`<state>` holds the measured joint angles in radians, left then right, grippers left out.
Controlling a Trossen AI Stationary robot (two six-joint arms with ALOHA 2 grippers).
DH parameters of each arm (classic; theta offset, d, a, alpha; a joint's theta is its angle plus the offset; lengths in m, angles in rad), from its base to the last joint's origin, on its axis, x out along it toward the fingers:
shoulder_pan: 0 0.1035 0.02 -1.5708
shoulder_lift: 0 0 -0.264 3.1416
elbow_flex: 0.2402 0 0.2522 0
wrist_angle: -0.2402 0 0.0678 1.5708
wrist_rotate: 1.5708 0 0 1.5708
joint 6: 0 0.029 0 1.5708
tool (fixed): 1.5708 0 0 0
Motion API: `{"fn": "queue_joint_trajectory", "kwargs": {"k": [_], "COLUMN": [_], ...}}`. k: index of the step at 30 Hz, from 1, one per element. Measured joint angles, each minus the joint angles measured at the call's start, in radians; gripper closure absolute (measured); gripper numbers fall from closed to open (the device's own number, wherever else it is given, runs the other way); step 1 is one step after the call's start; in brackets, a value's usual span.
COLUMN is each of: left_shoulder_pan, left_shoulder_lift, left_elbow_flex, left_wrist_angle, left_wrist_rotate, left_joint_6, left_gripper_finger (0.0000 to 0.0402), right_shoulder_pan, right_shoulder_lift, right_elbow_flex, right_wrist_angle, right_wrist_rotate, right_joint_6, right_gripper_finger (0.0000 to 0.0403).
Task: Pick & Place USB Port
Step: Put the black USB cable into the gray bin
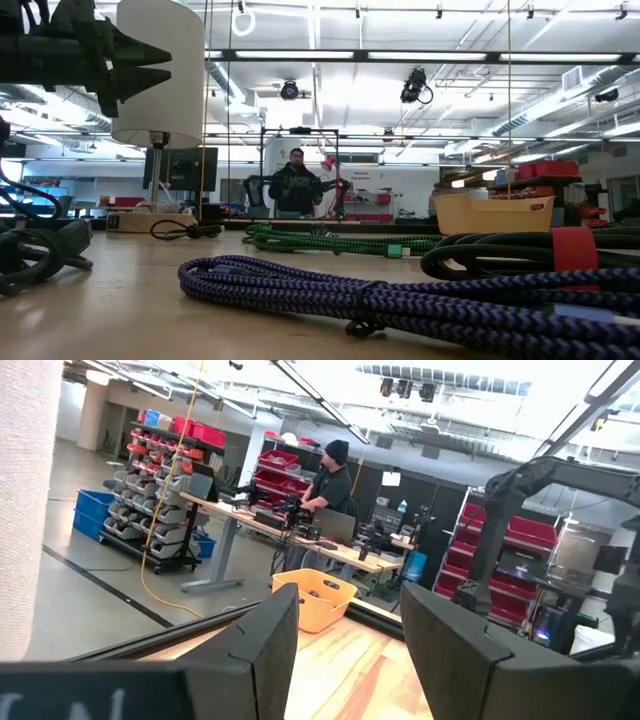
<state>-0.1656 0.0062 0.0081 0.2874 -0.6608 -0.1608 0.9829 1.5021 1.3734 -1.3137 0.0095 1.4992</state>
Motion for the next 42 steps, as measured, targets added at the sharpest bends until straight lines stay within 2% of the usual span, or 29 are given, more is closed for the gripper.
{"fn": "queue_joint_trajectory", "kwargs": {"k": [6,12,20,28,36,42], "left_shoulder_pan": [0.0,0.0,0.0,0.0,0.0,0.0], "left_shoulder_lift": [0.0,0.0,0.0,0.0,0.0,0.0], "left_elbow_flex": [0.0,0.0,0.0,0.0,0.0,0.0], "left_wrist_angle": [0.0,0.0,0.0,0.0,0.0,0.0], "left_wrist_rotate": [0.0,0.0,0.0,0.0,0.0,0.0], "left_joint_6": [0.0,0.0,0.0,0.0,0.0,0.0], "left_gripper_finger": [0.022,0.022,0.022,0.022,0.022,0.022], "right_shoulder_pan": [0.119,0.205,0.328,0.367,0.37,0.369], "right_shoulder_lift": [0.0,0.0,0.0,0.0,0.0,0.0], "right_elbow_flex": [0.0,0.0,0.0,0.0,0.0,0.0], "right_wrist_angle": [0.075,0.078,0.098,0.096,0.101,0.1], "right_wrist_rotate": [0.144,0.161,0.289,0.33,0.368,0.368], "right_joint_6": [0.089,0.234,0.378,0.432,0.431,0.43], "right_gripper_finger": [0.0403,0.0403,0.0403,0.04,0.0364,0.0355]}}
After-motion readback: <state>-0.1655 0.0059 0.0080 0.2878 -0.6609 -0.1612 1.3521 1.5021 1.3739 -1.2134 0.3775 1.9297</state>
